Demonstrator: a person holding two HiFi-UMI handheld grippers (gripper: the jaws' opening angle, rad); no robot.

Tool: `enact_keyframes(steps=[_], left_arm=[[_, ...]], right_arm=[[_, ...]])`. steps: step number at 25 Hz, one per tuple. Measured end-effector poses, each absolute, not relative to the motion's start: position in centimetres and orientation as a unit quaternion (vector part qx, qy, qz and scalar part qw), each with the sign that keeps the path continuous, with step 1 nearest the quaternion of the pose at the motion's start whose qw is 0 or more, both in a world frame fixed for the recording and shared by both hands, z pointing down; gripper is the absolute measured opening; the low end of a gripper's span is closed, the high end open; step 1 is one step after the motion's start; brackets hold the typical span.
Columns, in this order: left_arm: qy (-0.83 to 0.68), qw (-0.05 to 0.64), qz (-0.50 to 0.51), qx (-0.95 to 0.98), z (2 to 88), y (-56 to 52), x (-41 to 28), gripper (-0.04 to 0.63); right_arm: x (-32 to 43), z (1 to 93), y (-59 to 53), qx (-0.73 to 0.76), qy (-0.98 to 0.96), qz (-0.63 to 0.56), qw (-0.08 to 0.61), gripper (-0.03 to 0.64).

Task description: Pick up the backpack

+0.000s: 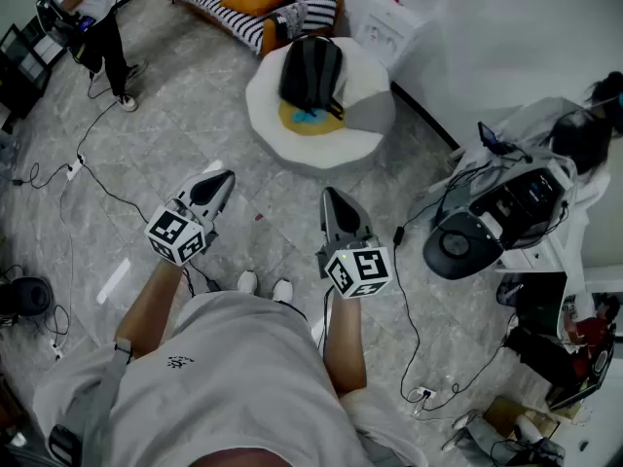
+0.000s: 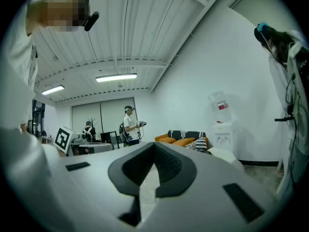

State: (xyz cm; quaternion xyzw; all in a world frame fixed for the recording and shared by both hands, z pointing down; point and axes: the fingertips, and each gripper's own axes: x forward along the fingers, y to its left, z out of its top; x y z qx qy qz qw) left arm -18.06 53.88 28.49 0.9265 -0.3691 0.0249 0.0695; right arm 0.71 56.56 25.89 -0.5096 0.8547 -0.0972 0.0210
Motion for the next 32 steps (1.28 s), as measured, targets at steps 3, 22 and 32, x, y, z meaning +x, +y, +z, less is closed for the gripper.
enact_keyframes(steps=[3,22,32], left_arm=[[-0.369,0.071,0.016,0.927,28.1,54.1,-18.9,0.003],[-0.363,0.071,0.003,0.929,28.0,53.3,-24.2,0.003],[-0.362,0.065,0.0,0.93,27.9,53.9,-26.0,0.002]], right_arm=[[-0.1,25.8,57.0,-0.508,0.855,-0.099,0.021,0.006],[-5.7,24.1,57.5,-0.517,0.85,-0.095,0.04,0.006],[-7.7,24.5,57.9,-0.518,0.849,-0.102,0.033,0.006]])
